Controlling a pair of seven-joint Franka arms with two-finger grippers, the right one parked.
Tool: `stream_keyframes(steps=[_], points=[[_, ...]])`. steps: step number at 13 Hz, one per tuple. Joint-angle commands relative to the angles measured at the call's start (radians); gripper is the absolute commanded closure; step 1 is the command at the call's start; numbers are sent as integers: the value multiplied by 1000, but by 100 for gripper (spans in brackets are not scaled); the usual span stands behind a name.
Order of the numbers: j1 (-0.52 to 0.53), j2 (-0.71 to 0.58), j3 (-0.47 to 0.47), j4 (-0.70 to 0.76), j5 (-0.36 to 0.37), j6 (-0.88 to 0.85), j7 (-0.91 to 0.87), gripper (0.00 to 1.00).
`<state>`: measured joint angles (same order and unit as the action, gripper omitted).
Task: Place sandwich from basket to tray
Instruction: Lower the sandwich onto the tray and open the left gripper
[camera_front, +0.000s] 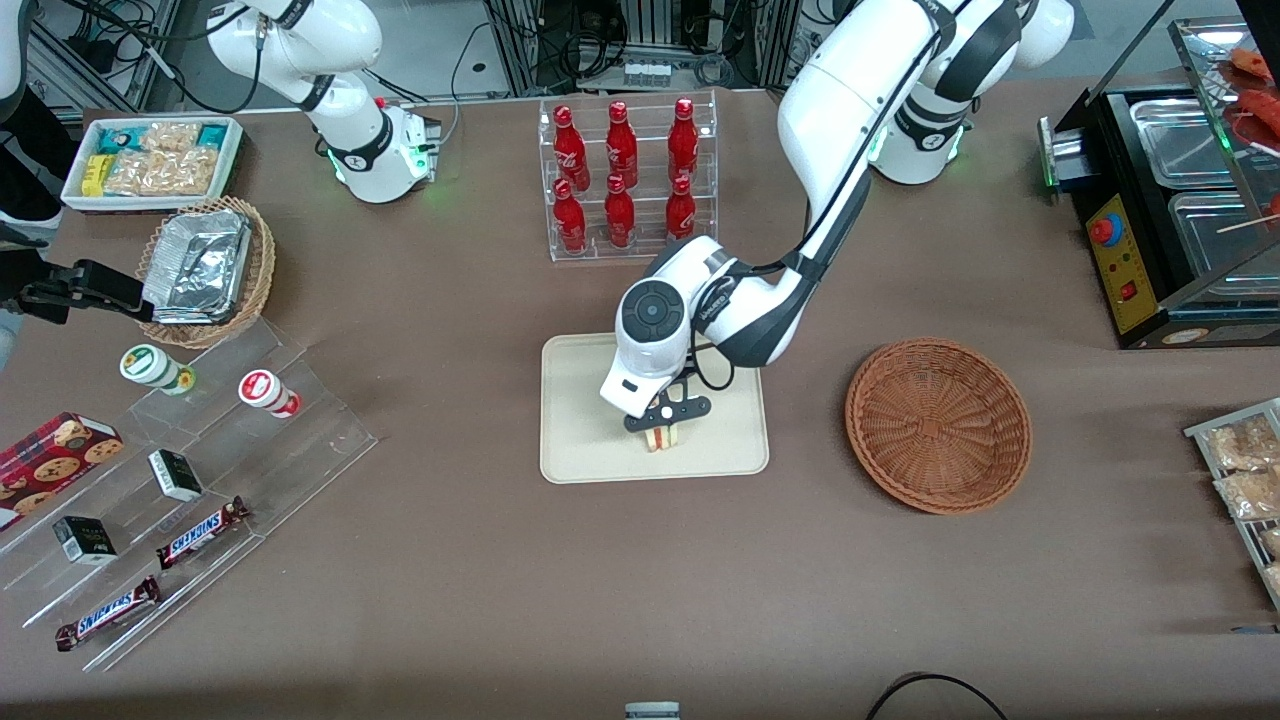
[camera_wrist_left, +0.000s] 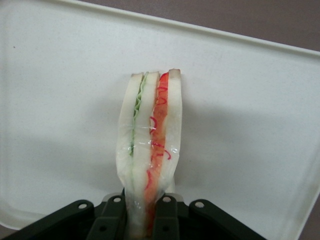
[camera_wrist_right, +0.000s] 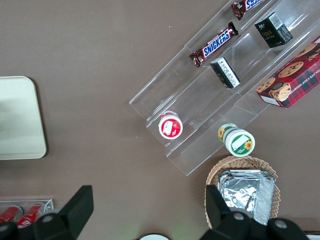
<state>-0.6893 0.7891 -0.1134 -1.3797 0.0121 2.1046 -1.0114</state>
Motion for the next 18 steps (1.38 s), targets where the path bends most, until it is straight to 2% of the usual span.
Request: stream_keyframes(steps=[1,6,10,15,18], points=[[-26,22,18,36,34,2,-42,1],[-13,-27,18,47,22,-18,-44,0],[4,-108,20,59,32,-104,-30,0],[88,-232,23,39,37,-294,76,0],[198,-319,20,-25,23,-325,233,0]])
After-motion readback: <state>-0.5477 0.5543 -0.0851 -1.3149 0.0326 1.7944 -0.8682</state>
